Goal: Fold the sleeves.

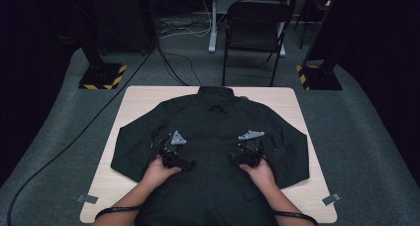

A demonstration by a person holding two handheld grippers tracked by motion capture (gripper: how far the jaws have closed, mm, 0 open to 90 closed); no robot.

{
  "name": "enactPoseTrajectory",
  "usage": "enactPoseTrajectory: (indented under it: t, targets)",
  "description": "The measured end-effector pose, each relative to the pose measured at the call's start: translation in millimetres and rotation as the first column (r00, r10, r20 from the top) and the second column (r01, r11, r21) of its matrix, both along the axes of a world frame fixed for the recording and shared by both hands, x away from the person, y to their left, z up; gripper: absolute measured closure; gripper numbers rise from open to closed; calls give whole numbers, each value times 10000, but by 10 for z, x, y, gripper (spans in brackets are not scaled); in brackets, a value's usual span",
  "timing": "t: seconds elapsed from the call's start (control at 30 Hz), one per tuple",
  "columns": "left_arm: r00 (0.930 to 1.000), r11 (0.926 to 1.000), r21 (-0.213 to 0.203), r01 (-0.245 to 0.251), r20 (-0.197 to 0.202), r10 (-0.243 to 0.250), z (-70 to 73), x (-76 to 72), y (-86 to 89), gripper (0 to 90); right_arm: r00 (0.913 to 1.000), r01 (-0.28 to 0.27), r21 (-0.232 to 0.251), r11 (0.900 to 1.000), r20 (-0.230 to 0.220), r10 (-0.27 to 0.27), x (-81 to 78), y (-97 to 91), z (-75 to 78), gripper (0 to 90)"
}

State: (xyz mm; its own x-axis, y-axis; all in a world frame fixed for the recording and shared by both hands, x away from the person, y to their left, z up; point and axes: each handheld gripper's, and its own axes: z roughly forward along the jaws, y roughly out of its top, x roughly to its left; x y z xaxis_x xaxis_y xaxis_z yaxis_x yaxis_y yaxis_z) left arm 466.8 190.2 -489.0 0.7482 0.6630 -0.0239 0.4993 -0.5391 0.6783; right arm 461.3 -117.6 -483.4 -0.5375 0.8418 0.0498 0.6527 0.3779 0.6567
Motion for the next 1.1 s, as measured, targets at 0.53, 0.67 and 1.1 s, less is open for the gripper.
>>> enactPoseTrajectory:
  t: [0.53, 0.67, 1.1]
  targets:
    - [10000, 10000, 1, 4, 4, -4, 0, 1, 0, 0, 9998, 208, 26, 9998, 72, -208, 3, -147, 116, 153]
    - [10000, 10000, 1, 4, 2, -4, 0, 1, 0, 0, 9995, 302, 141, 9994, 110, -303, 0, -203, 148, 164]
    - [10000, 10000, -7, 0, 1, 0, 0, 1, 0, 0, 9972, 668, 23, 9978, 322, -668, 21, -408, 213, 188]
